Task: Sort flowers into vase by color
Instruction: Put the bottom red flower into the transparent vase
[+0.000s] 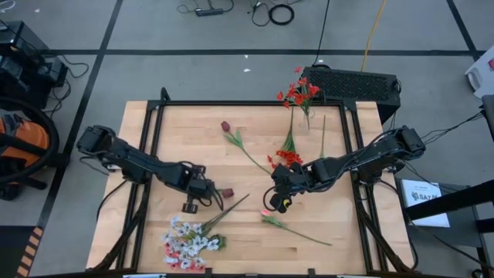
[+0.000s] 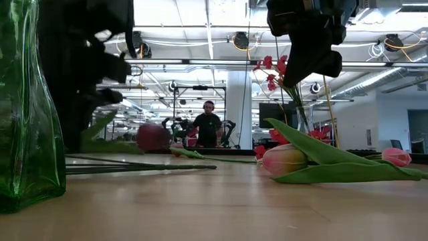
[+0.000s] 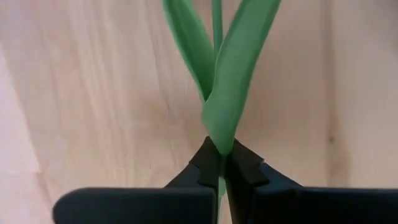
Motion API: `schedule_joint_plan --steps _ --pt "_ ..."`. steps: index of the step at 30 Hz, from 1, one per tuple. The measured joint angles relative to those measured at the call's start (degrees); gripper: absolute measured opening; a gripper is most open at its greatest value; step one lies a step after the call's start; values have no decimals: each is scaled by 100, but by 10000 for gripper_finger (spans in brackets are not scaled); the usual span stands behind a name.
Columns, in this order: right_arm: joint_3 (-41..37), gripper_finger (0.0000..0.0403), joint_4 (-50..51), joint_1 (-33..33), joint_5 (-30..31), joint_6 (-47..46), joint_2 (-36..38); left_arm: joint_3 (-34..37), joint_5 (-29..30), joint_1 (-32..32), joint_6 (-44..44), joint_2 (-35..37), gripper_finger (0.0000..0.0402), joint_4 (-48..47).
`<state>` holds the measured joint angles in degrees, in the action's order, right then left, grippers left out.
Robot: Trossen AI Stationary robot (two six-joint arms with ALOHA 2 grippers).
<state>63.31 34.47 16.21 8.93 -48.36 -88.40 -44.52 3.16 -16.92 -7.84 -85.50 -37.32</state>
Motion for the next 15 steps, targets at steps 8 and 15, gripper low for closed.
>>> schedule_joint_plan --steps 8,15 --pt "0 0 -21 0 1 0 0 -172 324 160 -196 1061 11 -244" --pt "0 0 65 20 0 768 0 -429 634 367 -225 1878 11 560"
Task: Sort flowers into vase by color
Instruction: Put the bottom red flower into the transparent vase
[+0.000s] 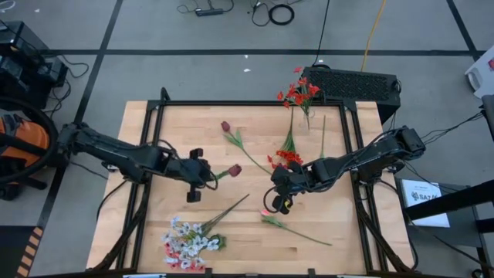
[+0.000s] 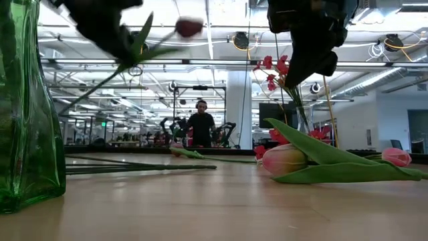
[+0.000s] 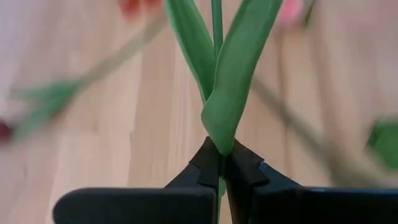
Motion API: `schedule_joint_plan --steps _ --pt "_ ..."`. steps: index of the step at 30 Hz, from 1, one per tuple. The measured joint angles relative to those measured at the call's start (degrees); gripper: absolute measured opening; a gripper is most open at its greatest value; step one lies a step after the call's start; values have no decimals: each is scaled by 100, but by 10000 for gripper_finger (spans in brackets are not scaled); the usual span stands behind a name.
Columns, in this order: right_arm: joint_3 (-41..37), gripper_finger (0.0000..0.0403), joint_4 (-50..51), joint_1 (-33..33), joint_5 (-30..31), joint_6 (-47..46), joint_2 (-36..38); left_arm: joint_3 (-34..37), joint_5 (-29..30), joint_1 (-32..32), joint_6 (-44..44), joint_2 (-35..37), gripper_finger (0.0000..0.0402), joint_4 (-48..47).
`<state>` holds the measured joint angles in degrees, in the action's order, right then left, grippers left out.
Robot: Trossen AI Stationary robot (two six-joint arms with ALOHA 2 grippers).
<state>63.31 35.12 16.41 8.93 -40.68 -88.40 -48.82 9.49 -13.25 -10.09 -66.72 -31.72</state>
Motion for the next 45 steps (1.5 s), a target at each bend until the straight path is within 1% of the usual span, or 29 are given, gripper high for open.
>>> schedule_joint_plan --steps 3,6,9,11,14,18,21,23,27,31,36,40,42,45 --pt "0 0 181 9 -8 406 0 -9 45 119 60 232 11 670" --pt "-154 0 222 9 -12 672 52 -11 53 220 149 269 11 1418" --pt "-669 0 -64 2 -32 753 337 -13 55 277 154 238 11 2126" --pt "-1189 0 -434 -20 -89 695 708 -14 55 310 152 219 11 2399" --pt "-2034 0 -1288 -76 -203 643 1478 -13 164 316 151 222 11 2791" --pt "-3114 0 -2947 -276 -155 816 2476 -13 399 314 155 219 11 3150" --pt "-3688 0 -4495 -507 -97 1293 2876 -15 629 347 155 99 11 3599" --pt "-3915 0 -5420 -709 -98 1707 2905 -11 674 397 154 -54 11 3844" --pt "-3912 0 -6484 -1115 -90 2078 2757 -11 688 504 143 -529 11 4655" --pt "-3647 0 -6873 -1352 -141 2269 2584 -11 691 539 138 -1120 11 5562" --pt "-3273 7 -6860 -1454 -164 2509 2570 -9 690 537 137 -1669 11 6659" --pt "-3000 34 -6697 -1458 -245 2729 2570 -20 729 594 -148 -1923 11 7234" --pt "-2866 53 -6423 -1461 -432 2787 2568 -48 736 637 -316 -2001 11 7182" --pt "-2697 85 -6127 -1460 -481 2822 2477 -176 735 673 -408 -2156 11 7174"
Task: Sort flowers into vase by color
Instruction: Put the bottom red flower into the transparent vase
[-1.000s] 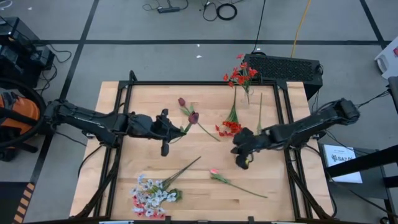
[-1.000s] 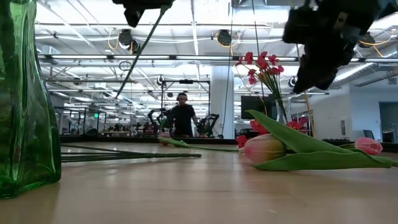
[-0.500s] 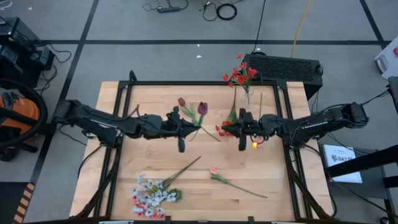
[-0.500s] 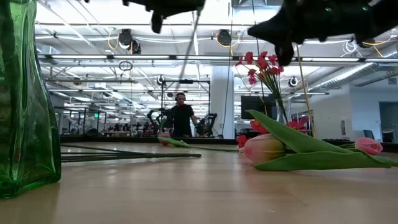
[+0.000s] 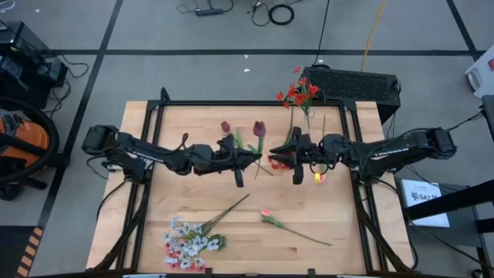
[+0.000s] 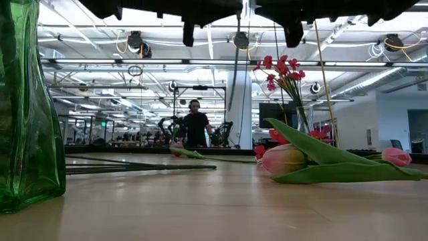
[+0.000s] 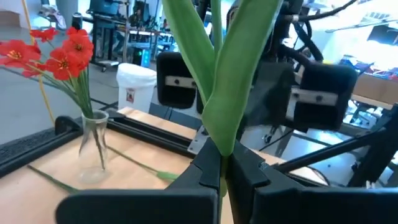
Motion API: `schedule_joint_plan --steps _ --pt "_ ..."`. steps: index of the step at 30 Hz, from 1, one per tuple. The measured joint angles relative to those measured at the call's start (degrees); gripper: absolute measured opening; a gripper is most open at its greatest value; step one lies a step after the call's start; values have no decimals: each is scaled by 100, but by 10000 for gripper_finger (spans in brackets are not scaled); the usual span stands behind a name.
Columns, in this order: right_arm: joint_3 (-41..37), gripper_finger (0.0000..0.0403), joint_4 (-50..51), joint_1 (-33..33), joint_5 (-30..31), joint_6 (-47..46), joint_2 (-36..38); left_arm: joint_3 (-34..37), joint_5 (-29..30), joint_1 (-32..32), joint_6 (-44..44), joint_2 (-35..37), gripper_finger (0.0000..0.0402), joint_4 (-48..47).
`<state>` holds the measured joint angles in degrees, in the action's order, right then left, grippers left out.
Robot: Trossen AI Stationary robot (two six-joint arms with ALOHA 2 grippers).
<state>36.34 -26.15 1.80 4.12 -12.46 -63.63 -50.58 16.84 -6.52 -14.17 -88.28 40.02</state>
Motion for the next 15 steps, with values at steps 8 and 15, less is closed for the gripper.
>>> schedule_joint_plan --steps 8,15 --pt "225 159 -49 -8 -144 -257 -260 -141 -31 15 -7 -144 11 -21" --pt "533 188 -33 -35 -411 -344 -563 -145 -50 13 -14 -141 11 -43"
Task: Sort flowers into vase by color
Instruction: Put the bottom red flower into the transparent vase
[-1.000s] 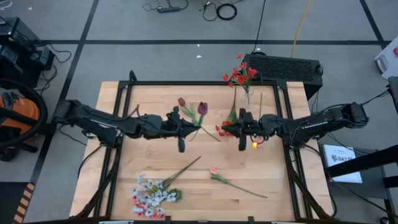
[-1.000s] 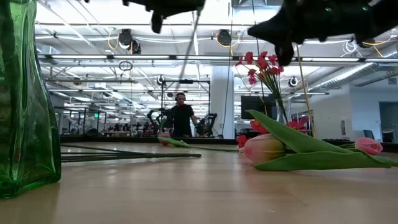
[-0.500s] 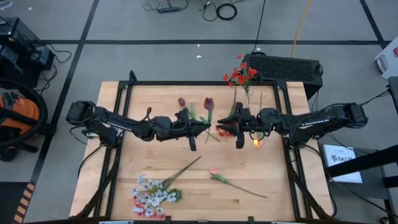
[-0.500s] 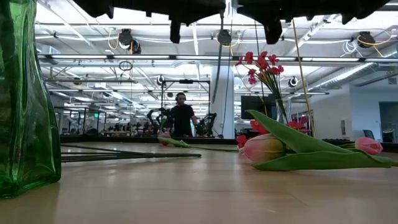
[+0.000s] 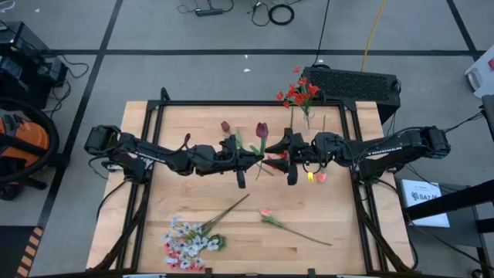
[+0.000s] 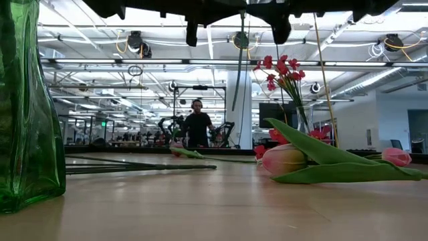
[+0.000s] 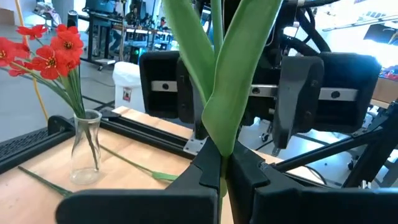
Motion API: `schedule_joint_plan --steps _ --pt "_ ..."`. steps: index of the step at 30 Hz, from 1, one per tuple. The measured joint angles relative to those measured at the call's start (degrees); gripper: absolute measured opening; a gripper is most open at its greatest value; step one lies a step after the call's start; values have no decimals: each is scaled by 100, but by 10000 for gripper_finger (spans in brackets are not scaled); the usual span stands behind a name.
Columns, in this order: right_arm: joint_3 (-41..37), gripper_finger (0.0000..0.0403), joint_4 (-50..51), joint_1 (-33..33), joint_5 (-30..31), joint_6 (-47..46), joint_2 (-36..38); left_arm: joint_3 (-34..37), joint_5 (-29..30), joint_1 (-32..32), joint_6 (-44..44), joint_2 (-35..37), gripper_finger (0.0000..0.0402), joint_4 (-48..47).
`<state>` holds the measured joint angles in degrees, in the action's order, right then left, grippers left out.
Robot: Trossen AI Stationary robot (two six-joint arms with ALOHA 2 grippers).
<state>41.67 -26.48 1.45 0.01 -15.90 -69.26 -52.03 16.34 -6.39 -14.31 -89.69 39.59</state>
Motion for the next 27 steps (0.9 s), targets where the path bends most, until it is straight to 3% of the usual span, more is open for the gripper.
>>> schedule_joint_plan --steps 8,12,20,27 --pt "362 175 -20 2 -12 7 -377 0 -5 -11 -1 2 11 -34" --pt "392 134 -34 2 -8 7 -481 -2 -18 -20 -32 2 11 -161" --pt "392 14 -45 -2 6 210 -482 -2 -128 -76 -34 2 11 -158" --pt "392 6 -26 -2 7 266 -482 -2 -131 -98 -41 2 24 -148"
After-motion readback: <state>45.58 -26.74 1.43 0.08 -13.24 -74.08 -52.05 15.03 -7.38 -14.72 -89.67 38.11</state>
